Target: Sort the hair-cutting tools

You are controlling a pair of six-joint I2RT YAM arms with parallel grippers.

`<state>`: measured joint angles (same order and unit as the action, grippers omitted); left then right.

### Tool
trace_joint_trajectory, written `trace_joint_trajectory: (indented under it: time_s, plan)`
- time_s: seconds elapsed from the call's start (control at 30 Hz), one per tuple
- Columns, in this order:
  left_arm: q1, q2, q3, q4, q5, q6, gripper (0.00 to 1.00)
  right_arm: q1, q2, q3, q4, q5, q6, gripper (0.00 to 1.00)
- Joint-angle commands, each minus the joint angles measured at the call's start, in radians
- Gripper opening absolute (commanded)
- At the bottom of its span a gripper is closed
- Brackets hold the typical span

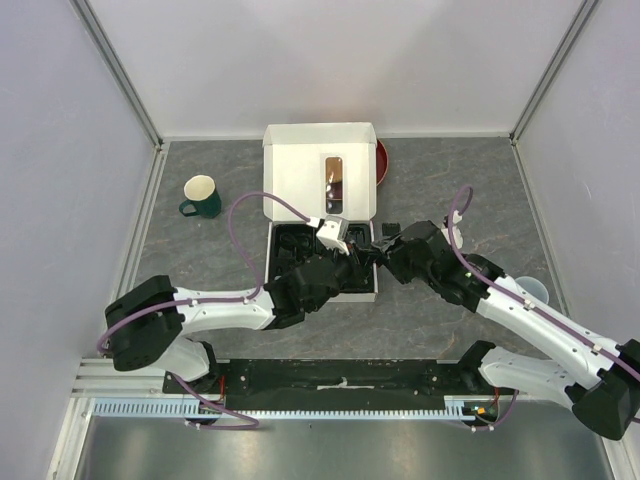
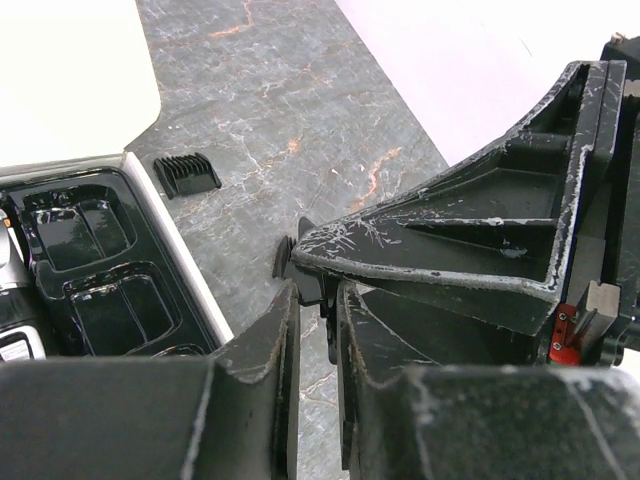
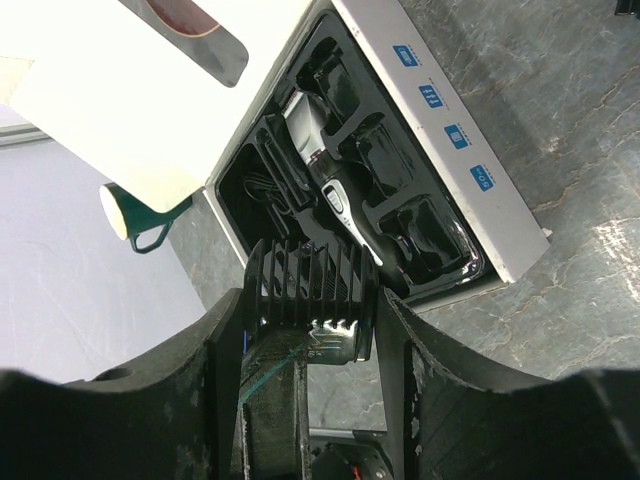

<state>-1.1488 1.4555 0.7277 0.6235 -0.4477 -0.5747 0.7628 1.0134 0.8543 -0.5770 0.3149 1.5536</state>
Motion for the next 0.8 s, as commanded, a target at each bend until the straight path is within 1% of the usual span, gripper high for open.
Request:
trace_joint_trajectory:
  time_s: [0.0, 0.03, 0.1, 0.13, 0.17, 0.2, 0.23, 0.27, 0.3, 0.33, 0.4, 0.43, 0.47, 0.5, 0.57, 0.6, 0.63, 0.67, 0.7, 0.77]
  plan:
    - [-0.026, 0.005, 0.032, 0.062, -0.083, 0.022, 0.11, 0.003, -0.006, 0.04, 0.023, -0.016, 0.023, 0.19]
    - [-0.026, 0.003, 0.032, 0.056, -0.086, 0.019, 0.02, 0.004, -0.001, 0.04, 0.025, -0.016, -0.001, 0.3]
    - [-0.026, -0.006, 0.042, 0.015, -0.094, 0.021, 0.02, 0.003, 0.028, 0.051, 0.028, -0.013, -0.056, 0.46]
    - [-0.026, -0.012, 0.044, -0.001, -0.095, 0.025, 0.02, 0.003, 0.039, 0.057, 0.026, -0.011, -0.105, 0.6]
    - [-0.025, -0.018, 0.045, -0.016, -0.091, 0.035, 0.02, 0.001, 0.048, 0.061, 0.023, -0.011, -0.131, 0.64]
    - [-0.025, -0.036, 0.047, -0.069, -0.083, 0.039, 0.02, 0.003, 0.059, 0.063, 0.017, -0.007, -0.15, 0.69]
    - [-0.025, -0.049, 0.049, -0.099, -0.072, 0.039, 0.02, 0.003, 0.063, 0.061, 0.008, 0.013, -0.162, 0.79]
    - [-0.023, -0.059, 0.049, -0.129, -0.057, 0.048, 0.02, 0.001, 0.062, 0.054, 0.0, 0.024, -0.179, 0.84]
    - [-0.022, -0.088, 0.052, -0.161, -0.04, 0.052, 0.02, 0.001, 0.056, 0.048, -0.004, 0.035, -0.19, 0.87]
    - [-0.022, -0.102, 0.055, -0.239, -0.023, 0.052, 0.02, 0.001, 0.048, 0.043, -0.004, 0.05, -0.2, 0.92]
    - [-0.016, -0.154, 0.05, -0.301, -0.002, 0.047, 0.02, 0.003, 0.018, 0.023, -0.003, 0.104, -0.228, 0.95]
    - [-0.011, -0.176, 0.044, -0.362, 0.013, 0.042, 0.02, 0.001, 0.005, 0.016, -0.003, 0.125, -0.245, 0.98]
    - [0.009, -0.196, 0.041, -0.386, 0.041, 0.033, 0.02, 0.001, -0.007, 0.011, -0.003, 0.169, -0.292, 0.98]
    - [0.026, -0.213, 0.041, -0.418, 0.122, 0.029, 0.02, 0.0, -0.03, 0.009, -0.004, 0.187, -0.323, 0.98]
    - [0.076, -0.265, 0.048, -0.505, 0.217, 0.022, 0.02, 0.0, -0.051, 0.005, -0.004, 0.22, -0.39, 0.97]
    - [0.093, -0.28, 0.058, -0.537, 0.306, 0.021, 0.02, 0.0, -0.065, 0.003, -0.003, 0.227, -0.458, 0.97]
    - [0.11, -0.303, 0.076, -0.601, 0.351, 0.027, 0.02, 0.0, -0.07, 0.003, -0.003, 0.233, -0.499, 0.96]
    - [0.147, -0.313, 0.085, -0.617, 0.398, 0.035, 0.02, -0.002, -0.078, 0.005, -0.003, 0.236, -0.53, 0.95]
    - [0.165, -0.319, 0.096, -0.66, 0.496, 0.042, 0.02, -0.002, -0.081, 0.003, -0.003, 0.236, -0.584, 0.94]
    - [0.207, -0.331, 0.133, -0.734, 0.584, 0.071, 0.02, -0.003, -0.091, 0.0, 0.008, 0.224, -0.628, 0.93]
